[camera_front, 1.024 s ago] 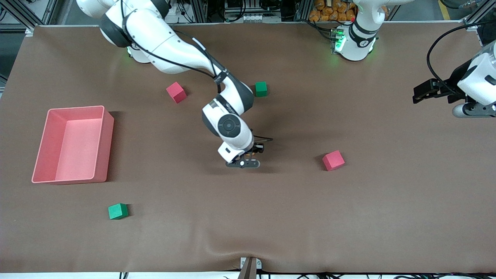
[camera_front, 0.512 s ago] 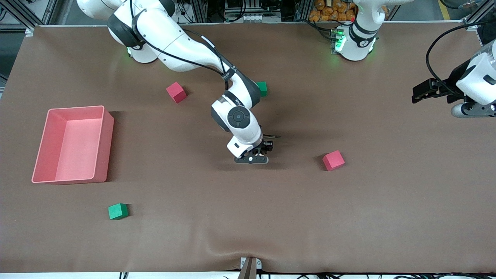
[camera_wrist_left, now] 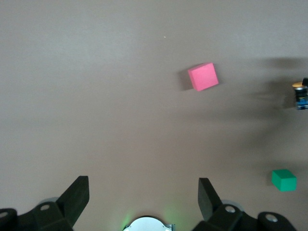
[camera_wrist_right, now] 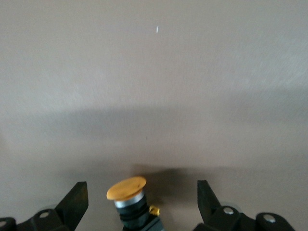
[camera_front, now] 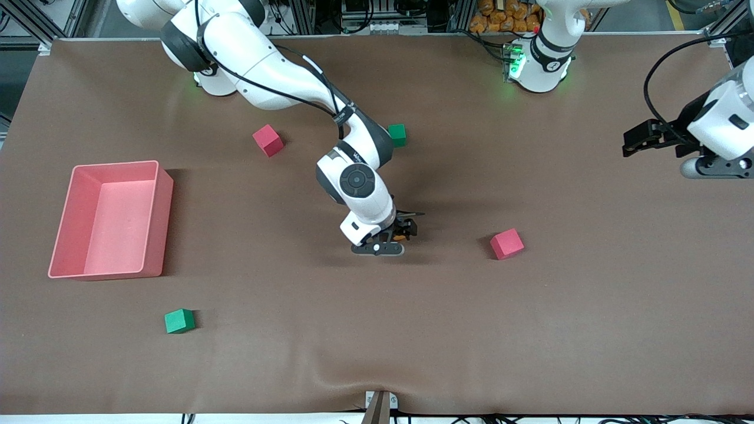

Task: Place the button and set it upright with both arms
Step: 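Set the button down upright and open the right gripper, then withdraw the right gripper while the left gripper grasps the button body, then lift the button with the left gripper and carry it toward the green cube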

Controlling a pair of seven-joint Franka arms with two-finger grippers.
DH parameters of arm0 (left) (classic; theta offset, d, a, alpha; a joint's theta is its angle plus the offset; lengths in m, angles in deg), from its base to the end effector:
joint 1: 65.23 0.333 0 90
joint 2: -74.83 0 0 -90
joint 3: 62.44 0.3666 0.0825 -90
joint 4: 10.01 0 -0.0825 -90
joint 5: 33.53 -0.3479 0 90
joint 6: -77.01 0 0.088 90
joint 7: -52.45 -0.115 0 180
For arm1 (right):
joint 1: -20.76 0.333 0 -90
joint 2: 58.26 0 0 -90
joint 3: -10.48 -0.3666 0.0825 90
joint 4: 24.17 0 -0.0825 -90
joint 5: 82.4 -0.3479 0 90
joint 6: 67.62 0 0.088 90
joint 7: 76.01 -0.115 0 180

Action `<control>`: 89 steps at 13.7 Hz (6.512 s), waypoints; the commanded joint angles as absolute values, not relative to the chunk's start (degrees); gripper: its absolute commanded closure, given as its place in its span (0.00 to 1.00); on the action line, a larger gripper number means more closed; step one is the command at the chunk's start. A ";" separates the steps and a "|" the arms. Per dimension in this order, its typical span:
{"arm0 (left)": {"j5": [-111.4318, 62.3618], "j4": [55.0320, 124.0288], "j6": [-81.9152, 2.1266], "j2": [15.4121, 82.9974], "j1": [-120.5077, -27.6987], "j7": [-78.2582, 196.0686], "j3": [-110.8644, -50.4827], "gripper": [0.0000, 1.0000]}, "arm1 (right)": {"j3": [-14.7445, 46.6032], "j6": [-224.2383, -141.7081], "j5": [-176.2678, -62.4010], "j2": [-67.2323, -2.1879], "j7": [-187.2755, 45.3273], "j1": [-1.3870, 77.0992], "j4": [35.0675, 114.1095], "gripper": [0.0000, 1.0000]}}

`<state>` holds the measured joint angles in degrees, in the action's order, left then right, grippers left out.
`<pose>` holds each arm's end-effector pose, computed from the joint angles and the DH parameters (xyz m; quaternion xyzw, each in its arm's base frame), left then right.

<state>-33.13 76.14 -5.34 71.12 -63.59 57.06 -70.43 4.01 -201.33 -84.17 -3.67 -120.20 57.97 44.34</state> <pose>0.5228 -0.0560 0.6517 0.9977 -0.0155 -0.0656 0.0017 0.5926 0.5240 0.2632 -0.9931 0.0418 -0.0296 0.1058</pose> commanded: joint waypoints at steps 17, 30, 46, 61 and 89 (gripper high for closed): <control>-21.05 73.59 -22.30 45.67 -83.07 79.34 -72.02 0.00 | -5.50 -169.78 -76.60 -28.97 -105.45 20.96 44.21 0.00; -6.02 69.10 -36.19 28.52 -89.66 82.78 -72.02 0.00 | 4.14 -160.60 -79.84 -57.46 -89.48 21.37 64.41 0.00; -6.19 67.34 -39.36 23.32 -92.47 86.46 -71.40 0.18 | 7.32 -158.06 -81.00 -57.12 -84.54 21.28 59.94 0.00; -9.36 67.78 -38.48 22.97 -93.18 88.05 -71.05 0.40 | 7.32 -156.91 -81.08 -57.38 -80.58 21.46 60.12 0.00; -17.60 65.93 -48.15 27.45 -101.52 117.39 -70.00 1.00 | 7.40 -155.68 -83.02 -57.47 -80.40 21.55 60.21 0.00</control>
